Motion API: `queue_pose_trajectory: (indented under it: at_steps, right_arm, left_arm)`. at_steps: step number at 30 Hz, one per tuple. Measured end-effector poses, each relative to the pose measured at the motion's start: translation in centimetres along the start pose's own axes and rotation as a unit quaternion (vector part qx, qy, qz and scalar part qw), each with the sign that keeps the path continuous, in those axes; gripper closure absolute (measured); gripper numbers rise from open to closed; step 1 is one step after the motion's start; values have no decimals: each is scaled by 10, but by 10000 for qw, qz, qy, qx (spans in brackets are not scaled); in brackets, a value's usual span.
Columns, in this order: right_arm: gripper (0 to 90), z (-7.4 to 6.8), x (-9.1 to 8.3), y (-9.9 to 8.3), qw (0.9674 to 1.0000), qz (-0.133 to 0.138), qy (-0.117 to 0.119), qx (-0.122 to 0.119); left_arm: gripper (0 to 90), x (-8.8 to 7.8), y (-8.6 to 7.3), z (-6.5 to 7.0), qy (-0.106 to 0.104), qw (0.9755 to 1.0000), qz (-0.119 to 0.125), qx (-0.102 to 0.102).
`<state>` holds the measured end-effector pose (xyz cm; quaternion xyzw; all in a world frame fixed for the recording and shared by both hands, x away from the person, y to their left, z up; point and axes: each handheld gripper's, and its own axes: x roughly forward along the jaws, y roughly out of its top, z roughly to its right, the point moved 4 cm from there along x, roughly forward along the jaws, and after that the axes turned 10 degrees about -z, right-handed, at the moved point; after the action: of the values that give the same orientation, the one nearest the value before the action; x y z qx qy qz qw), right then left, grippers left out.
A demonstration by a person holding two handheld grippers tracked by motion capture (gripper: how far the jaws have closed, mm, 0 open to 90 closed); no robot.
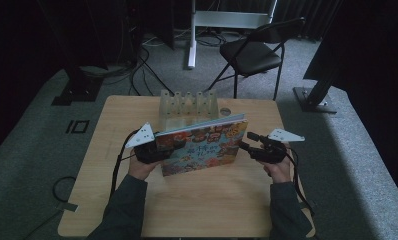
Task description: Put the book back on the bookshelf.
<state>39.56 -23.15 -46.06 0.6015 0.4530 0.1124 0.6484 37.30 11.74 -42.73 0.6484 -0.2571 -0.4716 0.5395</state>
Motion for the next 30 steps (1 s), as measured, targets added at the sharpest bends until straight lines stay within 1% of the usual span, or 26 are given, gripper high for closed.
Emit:
queue_pose_trajectory:
  at_steps: [1, 3, 7, 9, 10, 11, 13, 15, 18, 20, 21, 23, 25, 29, 30]
  right_arm:
    - [410, 1, 0, -1, 10000, -6, -6, 8]
    - [410, 2, -1, -2, 10000, -8, -15, 35]
    - [410, 4, -2, -4, 10000, -8, -32, 54]
    - [410, 4, -2, -5, 10000, -11, -41, 56]
    - [410, 4, -2, -5, 10000, -19, -56, 54]
    - [410, 5, -2, -6, 9999, -48, -94, 56]
    - [413, 6, -2, -7, 9998, -46, -178, 55]
    - [413, 7, -2, -7, 9997, -47, -212, 59]
    - [412, 8, -1, -10, 9995, -138, -299, 38]
    - [412, 9, 0, -11, 9992, -191, -347, 21]
    - [410, 9, 1, -12, 9992, -205, -349, 20]
    - [408, 10, 1, -15, 9991, -218, -369, 45]
    - [408, 11, 2, -17, 9989, -249, -385, 55]
    - [407, 13, 1, -20, 9988, -273, -403, 84]
    - [408, 14, 1, -20, 9988, -273, -405, 96]
  left_arm:
    - [643, 0, 0, 1, -69, 10000, 15, 23]
    - [696, 0, 0, 2, -111, 9999, 11, 71]
    - [747, 0, 0, 6, -16, 9998, -40, 215]
    - [766, 0, 1, 7, -9, 9997, -60, 254]
    - [766, 0, 1, 9, -12, 9995, -93, 309]
    - [781, 0, 1, 10, -19, 9994, -94, 322]
    - [781, 0, 1, 10, -11, 9994, -96, 330]
    - [779, 0, 1, 10, 8, 9995, -85, 320]
    - [765, 1, -1, 10, 83, 9995, -35, 287]
    - [738, 4, -2, 10, 148, 9995, -54, 261]
    - [721, 7, -3, 11, 147, 9996, -48, 242]
    - [717, 8, -5, 10, 152, 9997, 112, 160]
    - [714, 8, -6, 9, 144, 9997, 177, 86]
    - [712, 10, -9, 9, 130, 9997, 227, 7]
    - [738, 10, -10, 10, 111, 9996, 245, 29]
